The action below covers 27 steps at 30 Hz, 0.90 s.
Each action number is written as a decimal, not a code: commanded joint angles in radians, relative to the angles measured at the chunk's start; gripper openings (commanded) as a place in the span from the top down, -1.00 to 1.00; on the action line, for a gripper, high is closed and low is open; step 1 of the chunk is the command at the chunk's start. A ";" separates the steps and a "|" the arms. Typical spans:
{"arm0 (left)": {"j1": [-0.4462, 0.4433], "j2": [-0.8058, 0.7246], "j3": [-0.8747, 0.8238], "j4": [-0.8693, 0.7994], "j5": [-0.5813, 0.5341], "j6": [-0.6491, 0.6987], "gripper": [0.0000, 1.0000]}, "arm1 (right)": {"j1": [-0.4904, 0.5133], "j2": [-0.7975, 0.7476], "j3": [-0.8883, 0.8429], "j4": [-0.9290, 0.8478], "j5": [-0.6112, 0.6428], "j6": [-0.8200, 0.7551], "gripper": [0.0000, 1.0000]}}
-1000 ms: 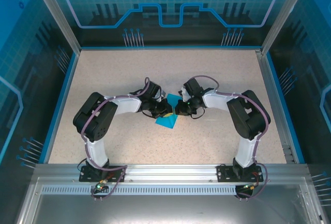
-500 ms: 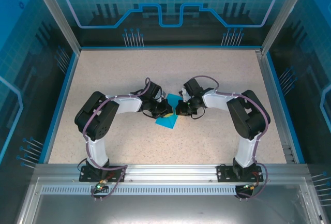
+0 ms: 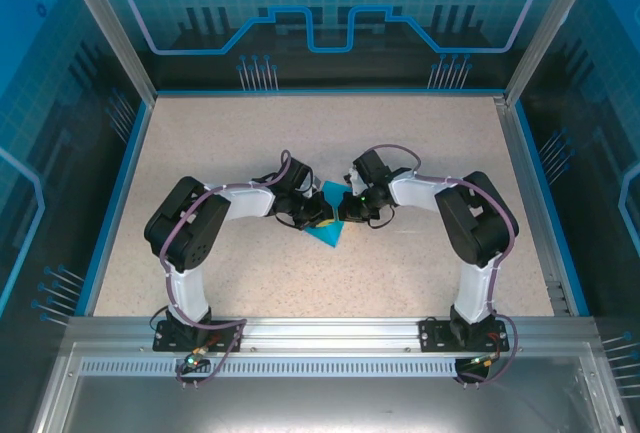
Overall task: Fold a paper plane with a square sheet of paper (pick it up from the middle)
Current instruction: Fold the triangle a second time at the center of the table.
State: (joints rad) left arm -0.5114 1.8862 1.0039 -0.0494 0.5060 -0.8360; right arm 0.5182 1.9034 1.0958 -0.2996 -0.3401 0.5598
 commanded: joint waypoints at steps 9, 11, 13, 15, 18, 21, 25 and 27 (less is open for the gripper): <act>-0.001 0.028 0.027 -0.063 0.006 0.027 0.82 | 0.006 0.019 0.028 -0.039 0.006 -0.018 0.80; -0.002 0.029 0.027 -0.064 0.004 0.027 0.82 | 0.005 0.022 0.029 -0.041 0.005 -0.020 0.79; -0.002 0.029 0.027 -0.066 0.002 0.027 0.82 | 0.005 0.023 0.030 -0.044 0.004 -0.020 0.79; -0.002 0.028 0.027 -0.067 0.001 0.028 0.82 | 0.005 0.026 0.033 -0.046 0.006 -0.021 0.79; -0.002 0.024 0.026 -0.074 -0.002 0.027 0.82 | 0.005 0.028 0.036 -0.050 0.011 -0.024 0.81; -0.001 0.025 0.025 -0.079 -0.007 0.029 0.82 | 0.005 0.033 0.042 -0.053 0.016 -0.026 0.81; -0.002 0.027 0.024 -0.090 -0.015 0.031 0.82 | 0.004 0.037 0.044 -0.053 0.018 -0.026 0.81; -0.002 0.027 0.023 -0.096 -0.018 0.032 0.82 | 0.005 0.036 0.044 -0.055 0.018 -0.027 0.81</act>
State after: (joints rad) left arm -0.5114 1.8992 1.0073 -0.0937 0.5014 -0.8291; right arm 0.5182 1.9175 1.1194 -0.3260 -0.3401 0.5484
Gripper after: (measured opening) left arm 0.092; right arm 0.098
